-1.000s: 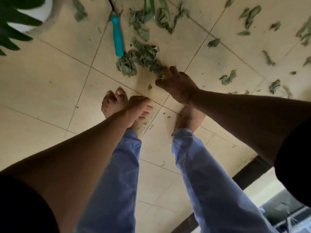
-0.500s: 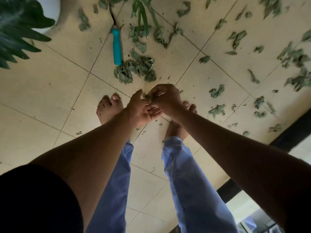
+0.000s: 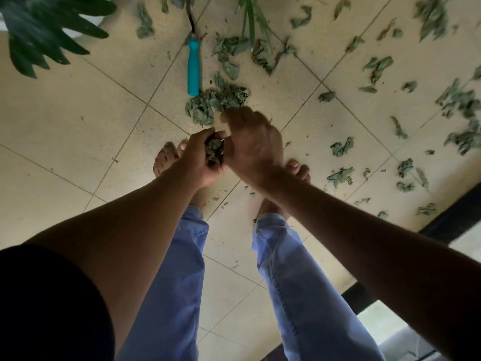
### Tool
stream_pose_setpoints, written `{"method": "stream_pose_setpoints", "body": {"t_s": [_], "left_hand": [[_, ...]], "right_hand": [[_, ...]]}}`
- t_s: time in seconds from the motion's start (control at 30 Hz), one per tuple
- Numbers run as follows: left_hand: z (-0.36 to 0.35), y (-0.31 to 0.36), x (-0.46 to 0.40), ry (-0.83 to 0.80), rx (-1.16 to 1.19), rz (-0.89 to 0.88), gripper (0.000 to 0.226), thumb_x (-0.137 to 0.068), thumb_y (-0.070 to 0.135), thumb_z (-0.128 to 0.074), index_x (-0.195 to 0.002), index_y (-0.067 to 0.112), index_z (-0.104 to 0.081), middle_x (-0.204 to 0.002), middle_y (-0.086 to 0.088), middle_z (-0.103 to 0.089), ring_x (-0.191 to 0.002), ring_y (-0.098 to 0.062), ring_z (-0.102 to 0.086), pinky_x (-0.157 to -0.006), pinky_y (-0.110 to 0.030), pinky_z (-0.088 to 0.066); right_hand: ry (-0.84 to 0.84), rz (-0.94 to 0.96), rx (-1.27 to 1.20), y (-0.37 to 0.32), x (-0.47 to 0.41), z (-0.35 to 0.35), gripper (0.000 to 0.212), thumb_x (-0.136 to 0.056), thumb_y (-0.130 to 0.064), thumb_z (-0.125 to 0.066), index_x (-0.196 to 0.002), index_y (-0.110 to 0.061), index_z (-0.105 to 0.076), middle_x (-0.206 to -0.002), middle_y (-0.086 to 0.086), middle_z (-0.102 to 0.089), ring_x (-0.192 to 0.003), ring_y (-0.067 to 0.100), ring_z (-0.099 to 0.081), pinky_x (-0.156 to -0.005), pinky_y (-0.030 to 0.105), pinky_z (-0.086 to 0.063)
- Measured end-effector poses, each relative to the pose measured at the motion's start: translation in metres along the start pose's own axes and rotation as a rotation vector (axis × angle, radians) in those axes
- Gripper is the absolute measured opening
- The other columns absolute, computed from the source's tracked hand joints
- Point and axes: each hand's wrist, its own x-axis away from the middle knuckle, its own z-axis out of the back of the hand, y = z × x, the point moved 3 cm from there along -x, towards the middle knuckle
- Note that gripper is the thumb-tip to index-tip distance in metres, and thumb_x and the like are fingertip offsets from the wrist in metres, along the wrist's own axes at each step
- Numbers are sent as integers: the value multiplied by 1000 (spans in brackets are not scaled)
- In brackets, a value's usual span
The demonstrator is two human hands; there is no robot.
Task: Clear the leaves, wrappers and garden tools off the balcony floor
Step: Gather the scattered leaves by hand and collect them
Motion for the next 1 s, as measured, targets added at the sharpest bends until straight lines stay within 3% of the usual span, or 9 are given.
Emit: {"method": "stream_pose_setpoints", "body": {"t_s": [0.07, 0.17, 0.27, 0.43, 0.6, 0.7, 0.83, 0.93, 1.0], "left_hand": [[13, 4, -1, -26, 69, 39, 36, -100, 29, -56, -69, 13, -67, -75, 1, -62, -64, -13, -64, -52, -23, -55], [33, 7, -2, -23, 96, 69, 38, -101, 30, -53, -68, 15, -62, -74, 2, -58, -68, -11, -60, -52, -18, -52], [49, 7, -3, -31, 86, 76, 32, -101, 28, -53, -71, 17, -60, -75, 3, -57, -69, -11, -59, -50, -17, -50], [60, 5, -2, -56, 40, 59, 26, -101, 26, -51, -76, 18, -56, -76, 4, -56, -68, -12, -60, -50, -19, -49], [49, 1, 4, -77, -10, 66, 36, -102, 27, -49, -70, 14, -61, -73, 0, -57, -67, -13, -59, -53, -21, -50], [34, -3, 9, -102, -60, 70, 39, -103, 30, -46, -73, 13, -63, -73, -3, -57, -70, -16, -58, -56, -21, -51], [12, -7, 16, -60, -102, 47, 34, -104, 31, -48, -85, 10, -67, -76, -8, -64, -68, -20, -63, -60, -24, -56], [-4, -7, 18, -8, -146, -7, 28, -104, 30, -47, -89, 15, -66, -75, -4, -71, -65, -18, -69, -57, -26, -56], [-13, -6, 18, -2, -135, 26, 29, -102, 31, -47, -80, 19, -61, -66, -1, -63, -60, -15, -64, -54, -24, -50]], "right_hand": [[-43, 0, 158, 22, -18, -11, 48, -89, -9, -34, -129, -14, -60, -121, 10, -65, -99, 23, -63, -69, 31, -57], [-262, -1, 340, 52, -40, -42, 56, -92, -6, -53, -146, -19, -43, -145, 16, -46, -122, 30, -52, -88, 38, -56], [-348, 58, 349, 59, -50, -64, 62, -93, -10, -60, -149, -21, -38, -149, 20, -36, -124, 35, -47, -90, 42, -56], [-250, -13, 197, 68, -53, -69, 41, -93, 1, -57, -133, -10, -50, -131, 20, -49, -107, 35, -61, -83, 44, -60], [-123, -236, -64, 73, -30, -50, 25, -96, -2, -58, -120, -8, -60, -110, 12, -65, -94, 25, -65, -78, 32, -56], [-63, -287, -291, 59, -8, -28, 32, -91, 0, -63, -122, -8, -56, -103, 5, -71, -89, 20, -68, -74, 34, -58], [-3, -322, -422, 28, 22, -6, 41, -89, -3, -64, -126, -12, -46, -86, -4, -68, -70, 13, -68, -55, 15, -51], [-72, -259, -320, 8, 33, -5, 22, -93, -12, -61, -114, -15, -54, -86, -2, -70, -77, 20, -69, -63, 37, -58], [-104, -230, -178, 0, 36, -10, 10, -97, -22, -58, -107, -19, -59, -85, 2, -68, -80, 24, -64, -61, 37, -53]]}}
